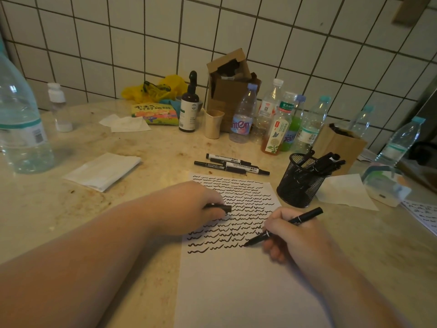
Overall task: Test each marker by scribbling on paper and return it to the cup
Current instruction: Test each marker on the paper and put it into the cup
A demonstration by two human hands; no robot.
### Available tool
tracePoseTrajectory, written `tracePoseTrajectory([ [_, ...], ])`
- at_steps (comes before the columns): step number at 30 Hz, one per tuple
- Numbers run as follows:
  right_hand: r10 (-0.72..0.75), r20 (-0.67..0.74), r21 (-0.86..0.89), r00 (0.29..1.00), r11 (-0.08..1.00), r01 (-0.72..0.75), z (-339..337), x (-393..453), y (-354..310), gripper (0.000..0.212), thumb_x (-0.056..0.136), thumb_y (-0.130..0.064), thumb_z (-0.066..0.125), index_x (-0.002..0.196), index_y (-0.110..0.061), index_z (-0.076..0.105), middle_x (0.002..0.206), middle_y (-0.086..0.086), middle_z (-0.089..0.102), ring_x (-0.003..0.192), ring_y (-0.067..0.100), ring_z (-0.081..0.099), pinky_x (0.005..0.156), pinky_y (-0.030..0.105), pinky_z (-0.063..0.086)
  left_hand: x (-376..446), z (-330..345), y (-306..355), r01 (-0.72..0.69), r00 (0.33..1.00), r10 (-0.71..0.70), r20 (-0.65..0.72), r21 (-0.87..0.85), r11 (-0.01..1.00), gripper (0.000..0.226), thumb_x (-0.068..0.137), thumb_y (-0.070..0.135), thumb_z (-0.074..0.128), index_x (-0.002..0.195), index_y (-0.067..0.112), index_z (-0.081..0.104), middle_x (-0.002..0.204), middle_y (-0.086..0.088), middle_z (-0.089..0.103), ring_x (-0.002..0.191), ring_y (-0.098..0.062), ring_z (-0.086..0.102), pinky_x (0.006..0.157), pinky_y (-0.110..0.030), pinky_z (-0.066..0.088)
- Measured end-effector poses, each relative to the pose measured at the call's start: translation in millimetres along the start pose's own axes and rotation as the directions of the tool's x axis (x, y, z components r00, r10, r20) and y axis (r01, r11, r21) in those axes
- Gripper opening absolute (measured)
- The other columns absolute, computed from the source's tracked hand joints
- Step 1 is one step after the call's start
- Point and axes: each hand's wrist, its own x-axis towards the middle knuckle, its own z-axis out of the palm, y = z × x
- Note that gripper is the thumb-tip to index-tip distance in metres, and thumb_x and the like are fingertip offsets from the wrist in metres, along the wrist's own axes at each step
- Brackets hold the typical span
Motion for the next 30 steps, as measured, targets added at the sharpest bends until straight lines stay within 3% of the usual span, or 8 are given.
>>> tracePoseTrajectory([
  [5,0.009,-0.07,-0.009,0.998,1.0,-0.01,-4,1,0,0.023,0.091,-0.008,0.06,0.07,-0.003,0.068,0.063,0.024,0.07,0.05,0.023,0.055,0.052,0.035,0.044,-2,-1,0,-0.016,1.0,0.017,0.012,-0.049,0.999,0.027,0.097,0.052,0.054,0.116,0.039,0.068,0.098,0.016,0.069,0.09,-0.002,0.062,0.086,-0.035,0.055],
  [11,-0.027,-0.176,0.172,0.984,0.983,0.058,-7,6,2,0.027,0.093,-0.024,0.068,0.07,-0.011,0.071,0.059,0.012,0.065,0.053,0.021,0.053,0.051,0.033,0.044,-2,0,-2,-0.041,0.999,0.04,-0.01,-0.076,0.996,0.028,0.095,0.053,0.058,0.118,0.043,0.068,0.101,0.017,0.072,0.091,-0.003,0.064,0.086,-0.037,0.056],
  [16,-0.161,-0.082,0.249,0.984,0.952,0.177,-5,-3,-4,0.029,0.075,-0.035,0.071,0.085,-0.01,0.078,0.064,0.008,0.065,0.057,0.016,0.057,0.053,0.025,0.046,-3,0,0,-0.044,0.999,0.043,-0.013,-0.111,0.993,0.024,0.096,0.048,0.059,0.117,0.042,0.069,0.098,0.017,0.072,0.088,-0.001,0.064,0.084,-0.034,0.057],
  [20,-0.144,-0.048,0.387,0.988,0.91,0.151,-3,-3,-5,0.025,0.092,-0.016,0.059,0.088,-0.005,0.081,0.072,0.017,0.069,0.065,0.022,0.062,0.062,0.033,0.049,-3,0,2,-0.056,0.998,0.052,-0.031,-0.143,0.988,0.022,0.096,0.046,0.059,0.115,0.041,0.07,0.094,0.017,0.072,0.085,-0.001,0.064,0.081,-0.033,0.056],
  [23,-0.13,-0.028,0.358,0.991,0.924,0.131,-2,-3,-5,0.026,0.097,-0.007,0.055,0.09,-0.005,0.08,0.076,0.021,0.073,0.066,0.025,0.066,0.063,0.035,0.054,-3,0,4,-0.066,0.997,0.06,-0.044,-0.153,0.986,0.022,0.096,0.045,0.06,0.115,0.041,0.069,0.094,0.015,0.072,0.084,-0.002,0.063,0.079,-0.03,0.055],
  [25,-0.15,-0.006,0.327,0.989,0.934,0.144,-1,-3,-7,0.015,0.089,-0.01,0.063,0.094,-0.003,0.076,0.08,0.024,0.075,0.067,0.028,0.07,0.062,0.033,0.058,-3,-1,6,-0.065,0.997,0.057,-0.054,-0.162,0.985,0.023,0.094,0.046,0.062,0.116,0.041,0.068,0.094,0.015,0.071,0.085,-0.001,0.062,0.079,-0.027,0.054],
  [28,-0.176,0.008,0.326,0.984,0.931,0.164,1,-4,-7,0.027,0.075,-0.019,0.068,0.095,-0.002,0.074,0.084,0.026,0.076,0.068,0.03,0.073,0.063,0.032,0.061,-3,-1,10,-0.058,0.998,0.05,-0.047,-0.181,0.982,0.02,0.095,0.045,0.061,0.111,0.035,0.07,0.089,0.011,0.07,0.082,-0.002,0.062,0.073,-0.024,0.052],
  [30,-0.194,-0.001,0.339,0.981,0.923,0.182,0,-3,-8,0.024,0.074,-0.019,0.07,0.09,-0.003,0.076,0.083,0.028,0.076,0.066,0.03,0.073,0.062,0.032,0.062,-3,0,14,-0.082,0.996,0.074,-0.052,-0.175,0.981,0.019,0.097,0.044,0.059,0.106,0.032,0.071,0.086,0.009,0.068,0.079,-0.005,0.06,0.07,-0.026,0.05],
])
